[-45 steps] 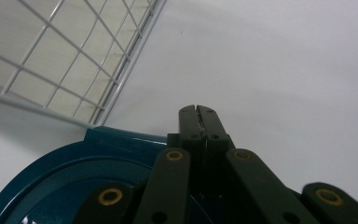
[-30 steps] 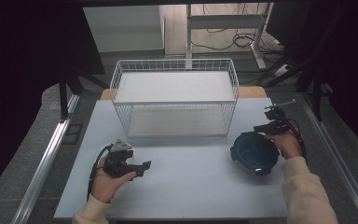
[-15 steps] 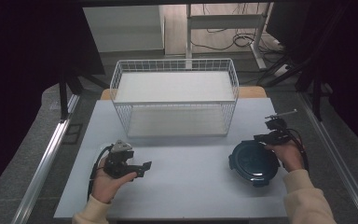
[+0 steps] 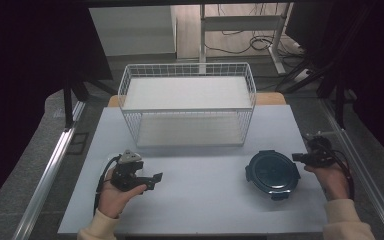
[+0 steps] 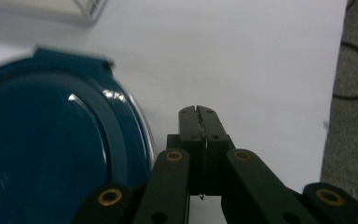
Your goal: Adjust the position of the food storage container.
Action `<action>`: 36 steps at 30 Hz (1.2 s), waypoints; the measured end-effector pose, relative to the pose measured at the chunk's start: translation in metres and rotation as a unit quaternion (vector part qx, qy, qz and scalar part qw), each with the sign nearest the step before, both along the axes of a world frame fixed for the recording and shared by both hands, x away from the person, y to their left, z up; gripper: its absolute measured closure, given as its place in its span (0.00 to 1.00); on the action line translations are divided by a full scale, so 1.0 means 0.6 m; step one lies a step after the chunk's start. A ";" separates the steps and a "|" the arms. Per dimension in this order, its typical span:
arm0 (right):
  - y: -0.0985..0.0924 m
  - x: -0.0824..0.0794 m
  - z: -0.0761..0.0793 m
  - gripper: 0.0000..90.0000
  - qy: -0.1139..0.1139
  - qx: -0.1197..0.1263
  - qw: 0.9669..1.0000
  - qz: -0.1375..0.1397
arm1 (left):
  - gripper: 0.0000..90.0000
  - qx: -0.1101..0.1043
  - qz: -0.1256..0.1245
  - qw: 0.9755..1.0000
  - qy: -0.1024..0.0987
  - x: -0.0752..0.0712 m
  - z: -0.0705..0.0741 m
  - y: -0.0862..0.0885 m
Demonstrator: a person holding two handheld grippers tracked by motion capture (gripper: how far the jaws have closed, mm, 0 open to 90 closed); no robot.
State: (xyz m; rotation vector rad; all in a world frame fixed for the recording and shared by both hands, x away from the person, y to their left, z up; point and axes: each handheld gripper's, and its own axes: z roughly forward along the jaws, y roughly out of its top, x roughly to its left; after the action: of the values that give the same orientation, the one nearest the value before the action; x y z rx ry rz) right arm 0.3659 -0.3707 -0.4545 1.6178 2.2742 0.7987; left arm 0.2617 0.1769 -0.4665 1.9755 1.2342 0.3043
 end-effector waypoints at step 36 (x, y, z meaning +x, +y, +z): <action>0.020 -0.068 -0.027 1.00 0.027 -0.035 0.999 0.024 | 0.20 -0.002 0.000 1.000 0.005 0.001 -0.003 -0.006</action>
State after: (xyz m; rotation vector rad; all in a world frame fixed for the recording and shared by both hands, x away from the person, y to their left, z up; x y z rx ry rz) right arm 0.3253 -0.3585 -0.4708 1.5773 2.3587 0.6875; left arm 0.2622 0.1731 -0.4682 1.9744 1.2410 0.2921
